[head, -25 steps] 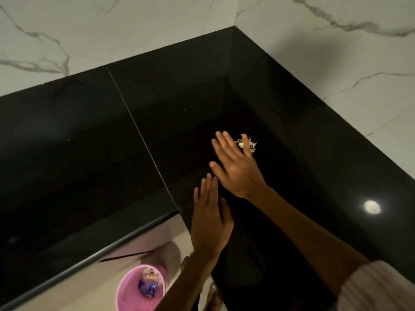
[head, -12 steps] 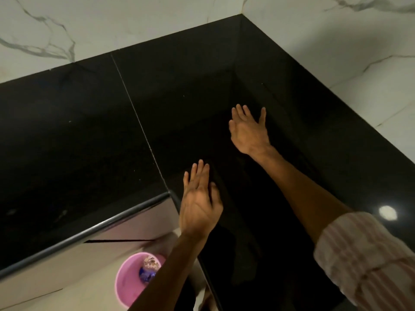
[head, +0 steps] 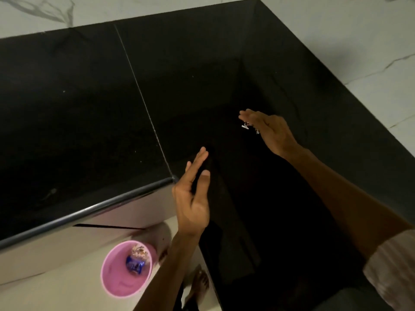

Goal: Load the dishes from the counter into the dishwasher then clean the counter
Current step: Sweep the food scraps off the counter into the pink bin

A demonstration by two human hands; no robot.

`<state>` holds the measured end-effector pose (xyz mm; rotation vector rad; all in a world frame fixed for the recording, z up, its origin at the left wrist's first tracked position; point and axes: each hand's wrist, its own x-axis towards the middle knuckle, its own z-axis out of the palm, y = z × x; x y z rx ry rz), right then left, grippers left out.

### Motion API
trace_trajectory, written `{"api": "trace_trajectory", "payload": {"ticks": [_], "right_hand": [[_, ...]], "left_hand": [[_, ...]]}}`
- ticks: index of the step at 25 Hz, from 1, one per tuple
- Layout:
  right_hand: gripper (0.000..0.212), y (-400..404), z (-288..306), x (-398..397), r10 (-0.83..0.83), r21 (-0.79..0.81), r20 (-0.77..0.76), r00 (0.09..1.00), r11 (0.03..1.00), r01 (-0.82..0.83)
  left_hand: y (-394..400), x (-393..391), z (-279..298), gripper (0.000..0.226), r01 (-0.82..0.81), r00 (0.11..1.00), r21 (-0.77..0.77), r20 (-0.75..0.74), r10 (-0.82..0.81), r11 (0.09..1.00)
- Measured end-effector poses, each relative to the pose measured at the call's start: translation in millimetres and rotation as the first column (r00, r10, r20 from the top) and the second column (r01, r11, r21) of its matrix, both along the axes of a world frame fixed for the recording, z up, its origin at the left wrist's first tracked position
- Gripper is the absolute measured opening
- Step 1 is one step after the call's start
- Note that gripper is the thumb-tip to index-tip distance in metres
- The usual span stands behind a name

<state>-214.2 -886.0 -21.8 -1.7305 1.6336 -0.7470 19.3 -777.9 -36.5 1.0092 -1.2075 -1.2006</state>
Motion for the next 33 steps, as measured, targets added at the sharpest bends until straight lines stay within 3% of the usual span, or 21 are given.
{"api": "trace_trajectory", "payload": {"ticks": [5,7,9,11,13,14,16,17,20,23,26,28,29,31,33], "right_hand": [[0.040,63.2,5.7,23.9,0.149,0.052,-0.124,0.981,0.988,-0.143],[0.041,83.9,5.0,33.0,0.183,0.134,-0.056,0.981,0.975,-0.174],[0.041,86.9,3.6,29.2,0.123,0.049,0.065,0.990,0.991,-0.126],[0.040,66.3,7.3,12.7,-0.041,-0.049,0.106,0.994,0.998,0.047],[0.048,31.2,11.7,-9.3,-0.182,-0.023,-0.007,0.983,0.983,0.182],[0.052,14.8,10.3,-18.7,-0.190,0.026,-0.139,0.972,0.980,0.195],[0.054,-5.4,2.0,-26.9,-0.087,0.091,-0.427,0.900,0.986,0.138],[0.055,-7.7,-1.6,-25.1,-0.016,0.093,-0.499,0.866,0.993,0.072],[0.059,13.9,-6.2,-11.0,0.137,0.064,-0.537,0.832,0.990,-0.122],[0.065,51.7,-5.4,2.8,0.203,0.058,-0.523,0.828,0.977,-0.204],[0.066,87.1,-2.6,21.1,0.256,0.074,-0.467,0.846,0.965,-0.250],[0.057,108.0,4.2,31.1,0.254,0.113,-0.273,0.928,0.966,-0.231],[0.050,115.8,7.3,33.5,0.204,0.134,-0.089,0.975,0.972,-0.191],[0.040,120.1,19.7,36.6,0.007,0.094,0.229,0.973,0.995,-0.030],[0.034,100.6,28.2,27.9,-0.185,0.030,0.273,0.944,0.983,0.184]], "left_hand": [[0.7,5.6,-3.1,0.046,0.001,0.982,-0.007,-0.187,-0.003,1.000],[5.1,8.3,-0.1,0.048,-0.070,0.943,0.022,-0.326,0.073,0.997],[20.8,14.4,-3.5,0.046,-0.207,0.892,0.087,-0.393,0.225,0.974],[40.4,22.0,-11.5,0.045,-0.315,0.827,0.187,-0.427,0.366,0.930],[53.8,28.3,-17.6,0.045,-0.294,0.703,0.377,-0.537,0.466,0.878],[56.3,29.4,-18.6,0.044,-0.254,0.626,0.470,-0.587,0.514,0.845],[55.6,28.4,-16.6,0.045,-0.149,0.506,0.577,-0.653,0.564,0.803],[54.4,27.7,-15.3,0.046,-0.111,0.468,0.590,-0.679,0.566,0.800],[51.2,29.0,-16.4,0.050,-0.058,0.375,0.565,-0.752,0.542,0.823],[50.7,29.5,-22.3,0.048,-0.025,0.329,0.550,-0.784,0.526,0.835],[54.1,27.9,-27.2,0.046,0.002,0.308,0.554,-0.793,0.526,0.833],[57.3,26.6,-31.0,0.043,0.019,0.274,0.555,-0.803,0.530,0.831],[59.2,25.9,-32.8,0.041,0.033,0.248,0.545,-0.817,0.521,0.838],[61.4,24.7,-35.8,0.042,0.051,0.206,0.522,-0.840,0.502,0.852],[62.5,23.7,-38.0,0.041,0.039,0.200,0.530,-0.835,0.513,0.847]]}}
